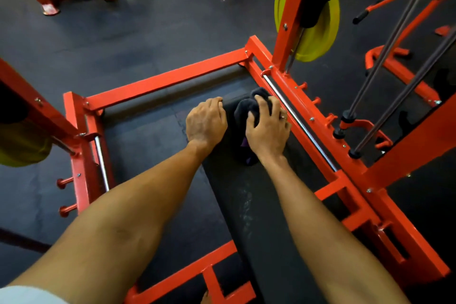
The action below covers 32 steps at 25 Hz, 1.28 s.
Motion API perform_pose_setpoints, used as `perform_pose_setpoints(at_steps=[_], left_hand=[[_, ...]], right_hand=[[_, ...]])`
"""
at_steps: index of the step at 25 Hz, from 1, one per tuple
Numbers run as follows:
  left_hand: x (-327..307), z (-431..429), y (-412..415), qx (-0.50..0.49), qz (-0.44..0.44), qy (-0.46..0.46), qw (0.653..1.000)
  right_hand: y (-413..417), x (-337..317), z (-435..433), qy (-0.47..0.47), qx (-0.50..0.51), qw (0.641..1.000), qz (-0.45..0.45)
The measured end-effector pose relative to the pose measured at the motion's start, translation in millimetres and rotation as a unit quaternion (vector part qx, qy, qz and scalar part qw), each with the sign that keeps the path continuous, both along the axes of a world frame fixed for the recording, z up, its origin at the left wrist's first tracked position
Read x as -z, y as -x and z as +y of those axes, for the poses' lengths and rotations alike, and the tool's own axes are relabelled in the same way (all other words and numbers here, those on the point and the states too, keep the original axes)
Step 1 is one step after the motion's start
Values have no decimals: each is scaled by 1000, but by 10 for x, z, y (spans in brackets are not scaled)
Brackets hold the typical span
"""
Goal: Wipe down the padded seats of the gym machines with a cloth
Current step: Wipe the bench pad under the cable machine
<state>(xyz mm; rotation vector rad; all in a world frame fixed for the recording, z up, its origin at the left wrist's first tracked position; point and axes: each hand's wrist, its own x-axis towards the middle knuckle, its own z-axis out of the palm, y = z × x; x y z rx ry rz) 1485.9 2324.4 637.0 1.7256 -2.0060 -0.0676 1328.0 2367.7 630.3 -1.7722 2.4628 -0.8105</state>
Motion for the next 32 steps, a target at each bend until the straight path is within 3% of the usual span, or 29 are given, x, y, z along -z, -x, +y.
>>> perform_pose_setpoints(at_steps=[2,6,10,11,13,15,19,24,27,30,32], left_hand=[[-3,-11,3,-4,2,-2,1000],[37,-21,-48,-6,13,11,1000],[39,-19,-30,-4,21,15,1000],[44,-16,-23,-2,19,7,1000],[42,-41,-28,3,15,-8,1000],[35,-34,-55,5,17,-9,1000],[13,-32,-44,4,17,2,1000],[28,-38,-74,8,23,-16,1000],[13,-15,-71,6,23,-2,1000],[-1,-27,-72,10,40,-12,999],[-5,-17,-50,9,36,-11,999]], right_hand=[[-326,-53,-36,-16,59,995,-75],[-174,99,95,27,-98,995,17],[-24,98,89,-4,31,998,-52],[-199,70,78,-10,8,1000,-18],[-358,62,36,-6,-135,989,65],[-126,-2,-125,2,-218,970,105],[90,-270,-499,-35,-88,996,0],[-264,-569,-760,-109,-243,958,108],[66,-517,-825,-110,-196,971,76],[361,-453,-811,-104,-50,987,-115],[222,-464,-778,-99,-3,989,-110]])
